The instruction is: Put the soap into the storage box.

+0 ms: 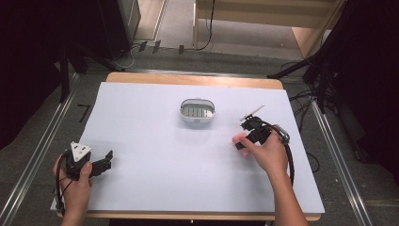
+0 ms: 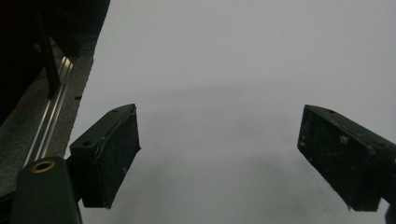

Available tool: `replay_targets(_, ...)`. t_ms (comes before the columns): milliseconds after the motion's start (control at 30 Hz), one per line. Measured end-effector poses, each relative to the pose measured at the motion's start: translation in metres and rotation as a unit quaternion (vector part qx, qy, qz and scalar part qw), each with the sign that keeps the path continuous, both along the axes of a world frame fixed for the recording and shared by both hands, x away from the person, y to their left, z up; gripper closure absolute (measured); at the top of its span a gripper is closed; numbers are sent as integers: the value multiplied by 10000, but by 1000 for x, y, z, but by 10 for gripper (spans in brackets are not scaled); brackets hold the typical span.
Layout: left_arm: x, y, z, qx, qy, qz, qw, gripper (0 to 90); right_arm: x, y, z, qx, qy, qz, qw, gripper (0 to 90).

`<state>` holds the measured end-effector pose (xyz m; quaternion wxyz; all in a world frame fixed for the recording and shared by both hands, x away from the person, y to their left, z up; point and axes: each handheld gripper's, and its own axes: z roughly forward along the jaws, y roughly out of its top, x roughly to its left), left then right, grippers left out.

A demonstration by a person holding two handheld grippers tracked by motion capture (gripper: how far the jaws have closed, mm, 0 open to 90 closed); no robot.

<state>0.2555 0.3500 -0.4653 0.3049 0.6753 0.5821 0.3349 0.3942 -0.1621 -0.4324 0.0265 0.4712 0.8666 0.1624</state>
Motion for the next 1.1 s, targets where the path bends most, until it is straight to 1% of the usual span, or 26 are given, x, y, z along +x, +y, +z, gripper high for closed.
replay_targets(33, 0, 0, 0, 1, 0, -1, 10000, 136, 0, 1, 1, -8, -35, 67, 10000, 386)
replay_targets(67, 0, 0, 0, 1, 0, -1, 10000, 136, 0, 1, 1, -8, -35, 67, 10000, 386)
replay_targets(100, 0, 0, 0, 4, 5, 8, 10000, 136, 1, 4, 3, -75, -51, 165, 9998, 386)
replay_targets(167, 0, 0, 0, 4, 6, 5, 10000, 136, 2, 6, 5, -114, -82, 255, 9996, 386)
replay_targets(333, 0, 0, 0, -1, 14, 6, 10000, 136, 6, 11, 13, -60, -119, 479, 9988, 385)
replay_targets(367, 0, 0, 0, -2, 12, 7, 10000, 136, 7, 12, 14, -62, -159, 556, 9983, 385)
replay_targets(400, 0, 0, 0, -3, 12, 7, 10000, 137, 7, 14, 16, -40, -157, 563, 9983, 386)
replay_targets(533, 0, 0, 0, -12, 10, 4, 10000, 136, 11, 20, 23, -5, -260, 823, 9963, 385)
replay_targets(667, 0, 1, 0, -28, 7, -5, 10000, 136, 15, 24, 28, 64, -336, 964, 9948, 386)
replay_targets(800, 0, 1, 0, -40, 3, -6, 10000, 136, 19, 30, 32, 6, -436, 1153, 9924, 385)
replay_targets(933, 0, 1, 0, -57, 1, 3, 10000, 136, 23, 33, 35, 125, -486, 1314, 9901, 385)
replay_targets(1033, 0, 1, 0, -59, 6, 6, 10000, 136, 26, 35, 37, 71, -554, 1454, 9878, 385)
replay_targets(1100, 0, 1, 0, -67, 10, 3, 10000, 136, 27, 37, 39, 90, -563, 1481, 9873, 386)
